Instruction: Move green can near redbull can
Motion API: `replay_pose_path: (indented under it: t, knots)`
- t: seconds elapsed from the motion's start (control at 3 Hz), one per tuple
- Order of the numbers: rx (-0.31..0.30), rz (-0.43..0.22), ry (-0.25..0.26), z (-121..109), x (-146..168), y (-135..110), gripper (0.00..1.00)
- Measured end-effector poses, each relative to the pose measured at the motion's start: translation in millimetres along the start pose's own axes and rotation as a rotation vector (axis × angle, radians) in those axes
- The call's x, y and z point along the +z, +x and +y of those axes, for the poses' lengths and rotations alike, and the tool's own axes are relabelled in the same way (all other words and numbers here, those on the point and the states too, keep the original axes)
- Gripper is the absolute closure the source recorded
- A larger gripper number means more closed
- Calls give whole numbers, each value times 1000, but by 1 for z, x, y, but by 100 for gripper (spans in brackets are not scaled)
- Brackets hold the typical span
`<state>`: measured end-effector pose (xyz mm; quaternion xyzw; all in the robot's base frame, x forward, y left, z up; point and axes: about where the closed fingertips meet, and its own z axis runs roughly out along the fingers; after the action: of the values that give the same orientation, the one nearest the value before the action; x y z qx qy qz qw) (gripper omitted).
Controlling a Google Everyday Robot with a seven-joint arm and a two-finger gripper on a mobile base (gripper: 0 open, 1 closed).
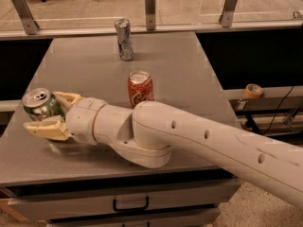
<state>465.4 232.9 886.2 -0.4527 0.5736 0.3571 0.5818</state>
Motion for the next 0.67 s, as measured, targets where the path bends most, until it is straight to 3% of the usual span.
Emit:
replay_pose_path:
  t: [0.33,0.67]
  knots:
    - [-17,-6,-35,-1,8,1,65]
    - [-46,-14,1,-26,7,-14,87]
